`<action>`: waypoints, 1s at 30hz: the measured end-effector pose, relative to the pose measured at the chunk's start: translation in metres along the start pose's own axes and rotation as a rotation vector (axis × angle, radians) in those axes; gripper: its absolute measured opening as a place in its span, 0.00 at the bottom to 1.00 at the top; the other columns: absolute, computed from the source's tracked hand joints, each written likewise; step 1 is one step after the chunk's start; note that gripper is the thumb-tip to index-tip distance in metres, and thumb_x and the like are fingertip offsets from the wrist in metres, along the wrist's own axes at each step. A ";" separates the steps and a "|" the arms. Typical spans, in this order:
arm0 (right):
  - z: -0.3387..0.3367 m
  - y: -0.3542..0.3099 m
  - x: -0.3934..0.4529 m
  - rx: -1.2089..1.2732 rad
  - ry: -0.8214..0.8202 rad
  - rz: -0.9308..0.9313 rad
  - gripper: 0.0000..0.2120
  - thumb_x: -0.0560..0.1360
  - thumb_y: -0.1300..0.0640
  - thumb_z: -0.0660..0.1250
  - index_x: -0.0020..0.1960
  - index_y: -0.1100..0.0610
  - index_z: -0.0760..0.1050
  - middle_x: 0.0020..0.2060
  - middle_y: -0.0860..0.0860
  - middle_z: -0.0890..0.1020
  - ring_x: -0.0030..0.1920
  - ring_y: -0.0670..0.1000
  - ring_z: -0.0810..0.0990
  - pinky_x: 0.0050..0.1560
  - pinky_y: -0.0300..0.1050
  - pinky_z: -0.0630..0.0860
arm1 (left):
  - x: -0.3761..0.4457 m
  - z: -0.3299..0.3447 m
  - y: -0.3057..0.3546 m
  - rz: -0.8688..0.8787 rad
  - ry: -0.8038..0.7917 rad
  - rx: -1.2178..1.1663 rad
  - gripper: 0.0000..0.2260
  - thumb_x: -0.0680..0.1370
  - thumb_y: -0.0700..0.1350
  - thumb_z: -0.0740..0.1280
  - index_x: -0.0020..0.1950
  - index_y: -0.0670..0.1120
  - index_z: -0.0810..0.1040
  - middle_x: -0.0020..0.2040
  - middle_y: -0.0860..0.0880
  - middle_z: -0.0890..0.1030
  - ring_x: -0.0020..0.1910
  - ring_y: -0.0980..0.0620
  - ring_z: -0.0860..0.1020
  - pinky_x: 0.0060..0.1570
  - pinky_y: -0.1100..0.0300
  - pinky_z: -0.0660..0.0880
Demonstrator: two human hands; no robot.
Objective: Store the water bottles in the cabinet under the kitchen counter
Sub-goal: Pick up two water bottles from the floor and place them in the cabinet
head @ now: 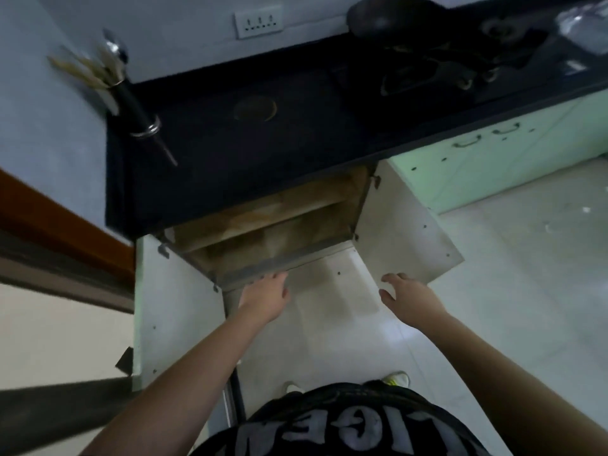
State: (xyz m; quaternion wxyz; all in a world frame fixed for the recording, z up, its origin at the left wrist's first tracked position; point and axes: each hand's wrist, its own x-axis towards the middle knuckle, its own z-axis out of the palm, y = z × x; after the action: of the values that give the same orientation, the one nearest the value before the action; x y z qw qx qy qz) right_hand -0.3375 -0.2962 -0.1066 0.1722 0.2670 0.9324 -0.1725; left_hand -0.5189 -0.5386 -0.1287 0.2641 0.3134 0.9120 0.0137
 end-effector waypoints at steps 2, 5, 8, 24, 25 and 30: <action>-0.007 0.026 -0.007 0.041 0.025 0.027 0.20 0.80 0.45 0.57 0.68 0.51 0.69 0.62 0.51 0.77 0.54 0.56 0.80 0.52 0.47 0.74 | 0.010 -0.009 0.044 0.110 0.030 -0.003 0.20 0.83 0.53 0.55 0.74 0.51 0.65 0.69 0.47 0.73 0.63 0.45 0.75 0.58 0.49 0.75; -0.020 0.070 -0.022 0.068 0.079 0.070 0.20 0.79 0.45 0.57 0.68 0.51 0.70 0.62 0.51 0.77 0.56 0.56 0.78 0.55 0.47 0.72 | 0.022 -0.018 0.118 0.284 0.066 0.028 0.19 0.83 0.52 0.55 0.73 0.49 0.67 0.68 0.47 0.74 0.62 0.46 0.75 0.59 0.50 0.74; -0.030 0.117 -0.040 0.108 0.132 0.123 0.20 0.79 0.45 0.57 0.68 0.51 0.70 0.64 0.50 0.75 0.59 0.55 0.77 0.57 0.48 0.72 | 0.030 -0.021 0.193 0.387 0.116 0.124 0.19 0.82 0.51 0.55 0.73 0.49 0.68 0.68 0.48 0.74 0.64 0.47 0.73 0.62 0.52 0.70; -0.056 0.314 -0.084 0.078 0.293 0.364 0.19 0.66 0.51 0.76 0.54 0.55 0.78 0.53 0.55 0.82 0.50 0.58 0.82 0.46 0.52 0.78 | 0.070 0.004 0.432 0.759 0.099 0.285 0.20 0.74 0.54 0.56 0.57 0.49 0.81 0.51 0.50 0.82 0.48 0.49 0.80 0.45 0.53 0.77; -0.058 0.320 -0.081 0.094 0.297 0.379 0.19 0.65 0.51 0.76 0.54 0.55 0.78 0.53 0.55 0.82 0.50 0.58 0.82 0.45 0.51 0.78 | 0.077 0.004 0.442 0.775 0.087 0.295 0.19 0.73 0.54 0.57 0.56 0.49 0.81 0.49 0.51 0.82 0.47 0.49 0.81 0.44 0.53 0.77; -0.073 0.364 -0.060 0.141 0.281 0.439 0.20 0.69 0.50 0.72 0.59 0.55 0.77 0.57 0.55 0.80 0.55 0.58 0.81 0.51 0.54 0.76 | 0.126 0.000 0.495 0.848 0.034 0.378 0.20 0.72 0.54 0.58 0.57 0.49 0.81 0.49 0.49 0.82 0.47 0.48 0.81 0.44 0.53 0.77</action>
State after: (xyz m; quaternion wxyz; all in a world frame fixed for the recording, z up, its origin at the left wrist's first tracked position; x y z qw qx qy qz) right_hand -0.1037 -0.0017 -0.1015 0.0554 0.4955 0.8526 -0.1566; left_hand -0.3234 -0.0683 -0.0936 0.1583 0.7010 0.6941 -0.0406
